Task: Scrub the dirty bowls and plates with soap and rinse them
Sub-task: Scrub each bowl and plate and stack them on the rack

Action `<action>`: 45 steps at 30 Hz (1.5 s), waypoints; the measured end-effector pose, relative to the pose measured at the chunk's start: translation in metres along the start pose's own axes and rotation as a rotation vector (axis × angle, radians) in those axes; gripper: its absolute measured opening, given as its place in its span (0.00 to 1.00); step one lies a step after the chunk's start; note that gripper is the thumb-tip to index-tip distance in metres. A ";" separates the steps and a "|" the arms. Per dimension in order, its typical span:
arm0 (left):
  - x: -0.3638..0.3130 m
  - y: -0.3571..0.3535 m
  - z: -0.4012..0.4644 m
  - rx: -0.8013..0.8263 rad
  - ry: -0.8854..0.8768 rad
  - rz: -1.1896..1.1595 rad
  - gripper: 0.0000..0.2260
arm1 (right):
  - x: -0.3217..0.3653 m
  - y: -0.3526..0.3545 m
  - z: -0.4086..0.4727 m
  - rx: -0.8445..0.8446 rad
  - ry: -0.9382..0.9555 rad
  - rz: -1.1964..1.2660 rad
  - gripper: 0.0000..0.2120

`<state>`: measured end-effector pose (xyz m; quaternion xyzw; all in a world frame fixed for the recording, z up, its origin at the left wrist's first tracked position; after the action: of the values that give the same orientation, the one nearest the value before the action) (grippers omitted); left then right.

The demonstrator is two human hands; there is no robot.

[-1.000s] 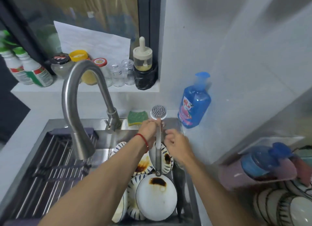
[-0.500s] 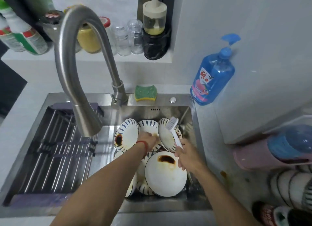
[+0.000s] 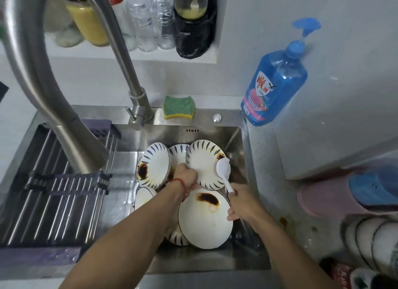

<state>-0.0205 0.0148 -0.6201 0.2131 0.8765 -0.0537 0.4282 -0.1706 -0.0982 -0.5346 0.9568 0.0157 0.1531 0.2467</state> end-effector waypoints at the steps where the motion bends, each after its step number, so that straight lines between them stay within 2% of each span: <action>1: -0.003 0.008 -0.013 0.040 -0.008 -0.057 0.18 | 0.000 -0.003 -0.002 -0.026 0.003 -0.102 0.09; 4: -0.012 0.030 -0.048 0.193 -0.030 -0.185 0.22 | 0.015 -0.010 -0.019 -0.251 0.077 -0.368 0.14; 6: -0.014 0.038 -0.063 0.286 -0.037 -0.279 0.28 | 0.033 -0.012 -0.023 -0.338 0.162 -0.402 0.22; 8: -0.017 0.046 -0.071 0.325 -0.041 -0.327 0.31 | 0.055 -0.019 -0.032 -0.296 0.259 -0.397 0.27; 11: -0.024 0.066 -0.075 0.332 -0.055 -0.324 0.33 | 0.061 -0.036 -0.055 -0.201 0.429 -0.454 0.23; 12: -0.023 0.073 -0.075 0.341 -0.060 -0.342 0.34 | 0.055 -0.035 -0.061 -0.215 0.425 -0.492 0.22; 16: -0.026 0.084 -0.085 0.391 -0.085 -0.360 0.35 | 0.049 -0.014 -0.055 -0.449 0.293 -0.541 0.20; 20: -0.036 0.087 -0.096 0.469 -0.085 -0.366 0.33 | 0.059 -0.044 -0.092 -0.361 0.506 -0.539 0.27; 24: -0.033 0.089 -0.102 0.526 -0.076 -0.394 0.35 | 0.059 -0.026 -0.087 -0.521 0.344 -0.527 0.24; 29: -0.027 0.097 -0.098 0.494 -0.077 -0.398 0.37 | 0.061 -0.061 -0.113 -0.369 0.515 -0.564 0.29; 32: -0.023 0.099 -0.101 0.543 -0.063 -0.440 0.35 | 0.061 -0.036 -0.103 -0.489 0.412 -0.535 0.26; 36: -0.024 0.093 -0.108 0.578 -0.028 -0.600 0.34 | 0.059 -0.052 -0.126 -0.413 0.501 -0.638 0.29; 38: -0.025 0.093 -0.109 0.564 0.020 -0.732 0.30 | 0.053 -0.057 -0.136 -0.408 0.531 -0.742 0.30; 41: -0.027 0.095 -0.110 0.441 0.062 -0.826 0.20 | 0.037 -0.048 -0.146 -0.444 0.525 -0.863 0.27; 43: -0.025 0.096 -0.107 0.392 0.041 -0.790 0.23 | 0.030 -0.032 -0.139 -0.444 0.433 -0.845 0.23; 45: -0.027 0.091 -0.105 0.356 0.000 -0.716 0.32 | 0.035 -0.015 -0.124 -0.507 0.366 -0.814 0.17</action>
<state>-0.0438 0.1170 -0.5249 -0.0350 0.8723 -0.3509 0.3388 -0.1737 -0.0229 -0.4287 0.7409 0.3923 0.2085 0.5037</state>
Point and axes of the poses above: each hand's wrist, its own z-axis towards the middle knuckle, its own y-axis out of the back of the hand, x = y × z, the point moved 1 cm from there along z, towards the middle knuckle, and after that the axes turned 12 degrees about -y, right-handed, at the moved point
